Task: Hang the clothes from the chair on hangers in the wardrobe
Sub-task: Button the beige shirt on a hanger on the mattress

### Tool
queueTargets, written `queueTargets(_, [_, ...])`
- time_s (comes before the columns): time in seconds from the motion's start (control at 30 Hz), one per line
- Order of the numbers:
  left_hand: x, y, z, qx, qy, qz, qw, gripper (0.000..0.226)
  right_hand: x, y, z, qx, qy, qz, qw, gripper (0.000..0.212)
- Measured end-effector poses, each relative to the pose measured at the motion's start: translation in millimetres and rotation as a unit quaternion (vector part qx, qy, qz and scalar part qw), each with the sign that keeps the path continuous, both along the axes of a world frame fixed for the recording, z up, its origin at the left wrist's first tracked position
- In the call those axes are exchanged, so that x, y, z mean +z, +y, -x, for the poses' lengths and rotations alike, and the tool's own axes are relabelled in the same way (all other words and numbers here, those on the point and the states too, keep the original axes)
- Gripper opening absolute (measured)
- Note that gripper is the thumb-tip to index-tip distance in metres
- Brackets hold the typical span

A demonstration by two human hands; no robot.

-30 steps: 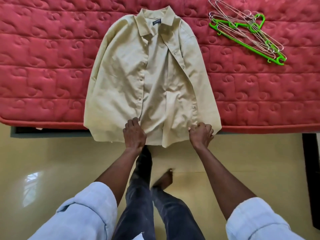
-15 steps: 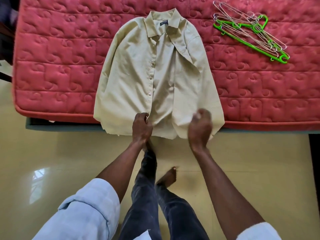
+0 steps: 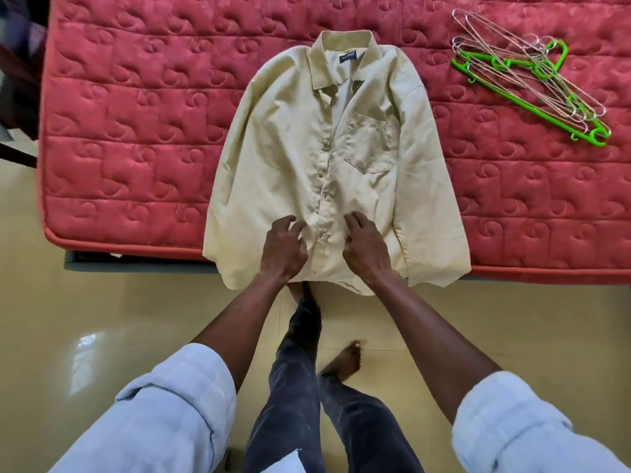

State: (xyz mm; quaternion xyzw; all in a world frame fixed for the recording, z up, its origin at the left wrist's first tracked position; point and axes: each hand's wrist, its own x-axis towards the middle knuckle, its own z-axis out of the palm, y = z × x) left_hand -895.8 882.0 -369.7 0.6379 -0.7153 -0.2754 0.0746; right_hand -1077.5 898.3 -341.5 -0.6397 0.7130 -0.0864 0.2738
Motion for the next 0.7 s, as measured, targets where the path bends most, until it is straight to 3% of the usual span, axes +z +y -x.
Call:
queueTargets(0.07, [-5.1,-16.6,-2.8,-0.048,-0.027,-0.014,0.998,0.049,-15.2,-19.7,5.3,0.029,0.025,-0.049,0.998,0.048])
queueTargets(0.13, [-9.6,-29.6,-8.3,-0.075,-0.062,-0.053,0.994,0.049,-30.3,-33.3,12.1,0.056,0.064,-0.090,0.992,0.038])
queueTargets(0.2, [-8.7,-38.6,-9.9,-0.102,-0.103,-0.058,0.988,0.041,-31.7,-43.8,13.8,0.018,0.056,-0.100,0.993,0.023])
queueTargets(0.27, [1.6,-58.2,-5.1,-0.106,-0.131,-0.062,0.984,0.031,-25.2,-62.6,9.7,-0.043,0.067,-0.135,0.988,0.021])
queueTargets(0.37, [11.1,-90.6,7.2,-0.095,-0.151,-0.055,0.983,0.029,-18.8,-82.3,2.3,-0.009,0.108,-0.068,0.992,0.027])
queueTargets(0.43, [7.5,-110.1,11.7,-0.118,-0.153,-0.049,0.980,0.038,-20.9,-92.1,6.6,0.018,0.080,-0.073,0.994,0.043])
queueTargets(0.53, [2.9,-127.6,13.4,-0.179,-0.180,-0.092,0.963,0.051,-28.4,-97.9,20.2,0.056,0.070,-0.157,0.984,0.055])
queueTargets(0.7, [14.7,-160.2,40.4,-0.180,-0.225,-0.089,0.953,0.030,-30.7,-118.5,38.1,0.036,-0.028,-0.191,0.980,0.047])
